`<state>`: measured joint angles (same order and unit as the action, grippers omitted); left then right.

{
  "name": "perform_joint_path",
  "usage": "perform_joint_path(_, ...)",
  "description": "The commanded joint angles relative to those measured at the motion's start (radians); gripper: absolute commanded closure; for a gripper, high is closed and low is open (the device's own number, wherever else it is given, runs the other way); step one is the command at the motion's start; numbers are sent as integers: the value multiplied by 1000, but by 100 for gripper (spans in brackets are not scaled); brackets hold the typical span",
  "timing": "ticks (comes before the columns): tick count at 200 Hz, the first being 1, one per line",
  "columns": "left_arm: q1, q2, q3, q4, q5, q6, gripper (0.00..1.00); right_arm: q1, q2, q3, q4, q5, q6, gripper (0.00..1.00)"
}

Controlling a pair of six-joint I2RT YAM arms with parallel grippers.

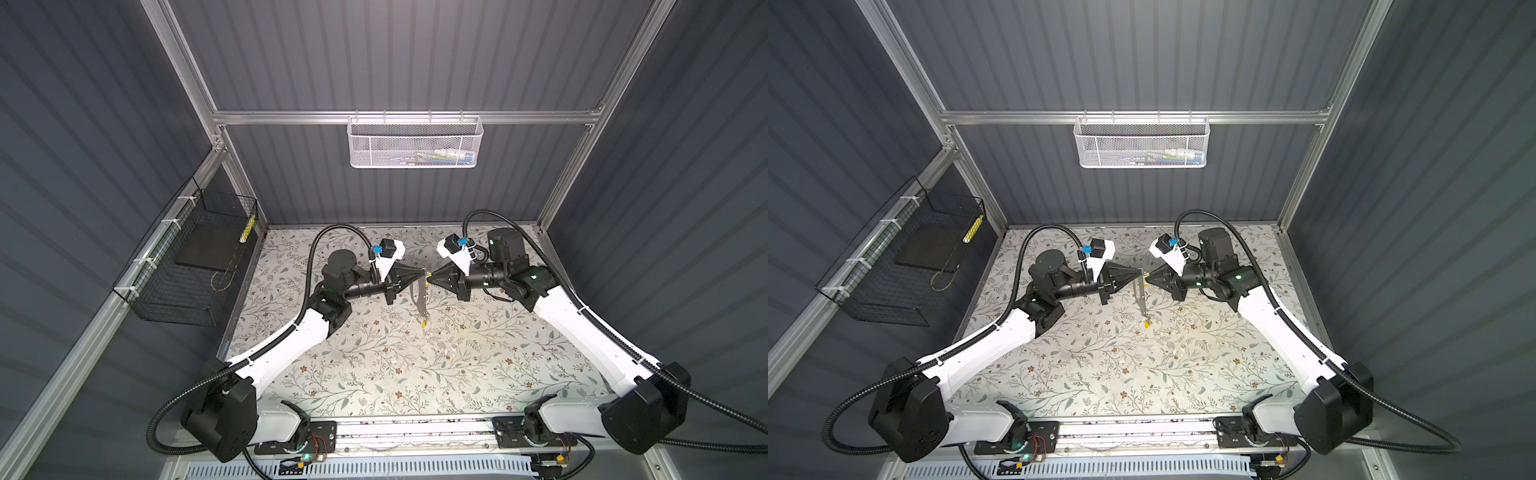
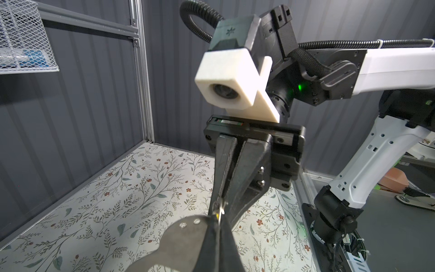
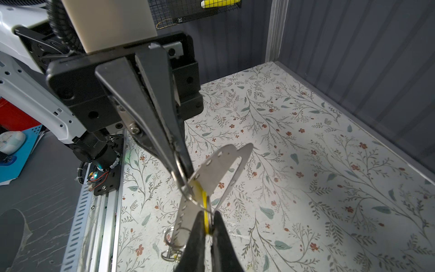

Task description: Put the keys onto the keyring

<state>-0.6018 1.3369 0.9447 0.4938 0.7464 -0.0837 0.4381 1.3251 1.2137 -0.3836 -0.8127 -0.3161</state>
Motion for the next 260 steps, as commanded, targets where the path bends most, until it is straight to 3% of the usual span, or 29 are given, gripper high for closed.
perform_joint_path(1,-4,-24,-3,23,-1,1,100,-3,-6,23,-79,-15,-35,94)
perform_joint_path(58,-4,-24,-1,26,5,4,100,-2,16,66,-201,-51,-110,100)
perform_joint_path(158,-4,-3,-16,94,31,-41,100,2,88,143,-305,-102,-189,100)
perform_joint_path(207,-4,-13,-26,93,33,-35,100,-20,27,101,-245,-54,-168,77)
perform_joint_path(260,-4,-11,-23,87,59,-28,100,-47,-89,39,-88,-41,-117,71)
